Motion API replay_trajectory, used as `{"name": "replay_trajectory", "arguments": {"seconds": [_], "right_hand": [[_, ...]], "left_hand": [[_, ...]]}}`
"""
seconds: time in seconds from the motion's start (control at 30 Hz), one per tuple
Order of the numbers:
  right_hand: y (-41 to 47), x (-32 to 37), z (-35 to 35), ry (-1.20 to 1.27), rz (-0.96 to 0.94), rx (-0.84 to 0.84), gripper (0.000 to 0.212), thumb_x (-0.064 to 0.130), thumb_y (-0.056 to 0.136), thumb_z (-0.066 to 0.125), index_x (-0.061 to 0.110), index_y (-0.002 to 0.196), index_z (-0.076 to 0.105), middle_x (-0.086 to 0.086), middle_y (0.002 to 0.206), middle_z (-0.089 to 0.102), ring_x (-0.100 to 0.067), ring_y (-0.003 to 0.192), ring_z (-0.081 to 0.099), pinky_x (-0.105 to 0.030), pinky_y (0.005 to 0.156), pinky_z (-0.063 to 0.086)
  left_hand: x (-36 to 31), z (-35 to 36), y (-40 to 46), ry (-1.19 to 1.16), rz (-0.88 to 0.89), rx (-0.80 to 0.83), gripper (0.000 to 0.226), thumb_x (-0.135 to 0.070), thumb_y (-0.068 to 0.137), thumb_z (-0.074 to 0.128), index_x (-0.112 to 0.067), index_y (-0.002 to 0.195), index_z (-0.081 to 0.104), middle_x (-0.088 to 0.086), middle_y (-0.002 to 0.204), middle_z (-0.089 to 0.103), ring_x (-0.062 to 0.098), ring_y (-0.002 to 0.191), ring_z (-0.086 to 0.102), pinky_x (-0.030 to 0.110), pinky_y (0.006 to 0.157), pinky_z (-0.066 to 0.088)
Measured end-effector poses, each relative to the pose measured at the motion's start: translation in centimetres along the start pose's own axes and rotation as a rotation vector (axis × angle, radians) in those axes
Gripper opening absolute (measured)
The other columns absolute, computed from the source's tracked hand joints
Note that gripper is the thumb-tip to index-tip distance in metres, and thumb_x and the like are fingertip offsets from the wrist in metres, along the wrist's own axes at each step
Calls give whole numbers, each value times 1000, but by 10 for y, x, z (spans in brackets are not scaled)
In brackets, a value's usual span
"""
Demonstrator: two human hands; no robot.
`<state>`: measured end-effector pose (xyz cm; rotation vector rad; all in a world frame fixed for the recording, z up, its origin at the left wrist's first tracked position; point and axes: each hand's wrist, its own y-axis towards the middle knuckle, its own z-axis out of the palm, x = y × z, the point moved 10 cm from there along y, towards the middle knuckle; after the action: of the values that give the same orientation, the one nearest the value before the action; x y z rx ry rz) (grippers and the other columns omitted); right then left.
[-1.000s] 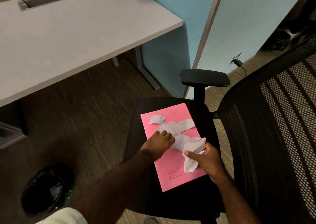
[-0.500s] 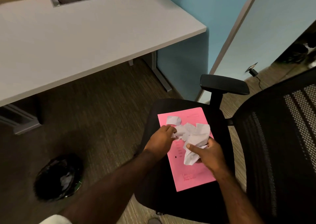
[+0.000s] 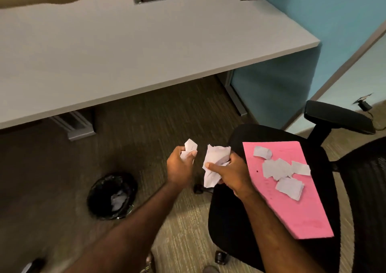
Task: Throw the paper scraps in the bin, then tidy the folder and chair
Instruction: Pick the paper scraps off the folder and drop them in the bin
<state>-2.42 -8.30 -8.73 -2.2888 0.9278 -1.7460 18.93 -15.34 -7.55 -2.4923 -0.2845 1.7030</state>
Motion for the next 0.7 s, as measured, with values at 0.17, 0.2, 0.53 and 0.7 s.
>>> {"name": "replay_trajectory", "arguments": {"seconds": [0.17, 0.2, 0.53, 0.7], "right_hand": [[-6, 11, 102, 3, 12, 101, 68, 33, 66, 100, 21, 125, 69, 2, 111, 78, -14, 96, 76, -32, 67, 68], [-8, 11, 127, 3, 22, 125, 68, 32, 67, 100, 20, 125, 68, 1, 111, 77, -17, 96, 76, -37, 69, 69], [-32, -22, 339, 99, 267, 279, 57, 13, 70, 98, 9, 118, 66, -11, 106, 78, -26, 87, 78, -39, 51, 64], [-44, -44, 414, 165, 369, 272, 47, 8, 78, 92, 10, 117, 66, -18, 114, 78, -34, 92, 78, -47, 60, 66]], "left_hand": [[73, -88, 12, -137, -269, -134, 30, -27, 92, 75, -6, 109, 63, 19, 106, 71, 36, 98, 72, 53, 74, 64], [91, -108, 14, -180, -326, -160, 29, -26, 92, 75, -8, 110, 61, 19, 108, 70, 36, 99, 72, 51, 69, 65], [267, -262, 9, -399, -740, -387, 32, -22, 92, 76, -7, 113, 58, 24, 123, 63, 44, 113, 64, 56, 73, 62], [318, -298, 7, -472, -839, -400, 38, -20, 95, 72, -4, 124, 54, 25, 128, 62, 47, 113, 65, 58, 74, 61]]}}
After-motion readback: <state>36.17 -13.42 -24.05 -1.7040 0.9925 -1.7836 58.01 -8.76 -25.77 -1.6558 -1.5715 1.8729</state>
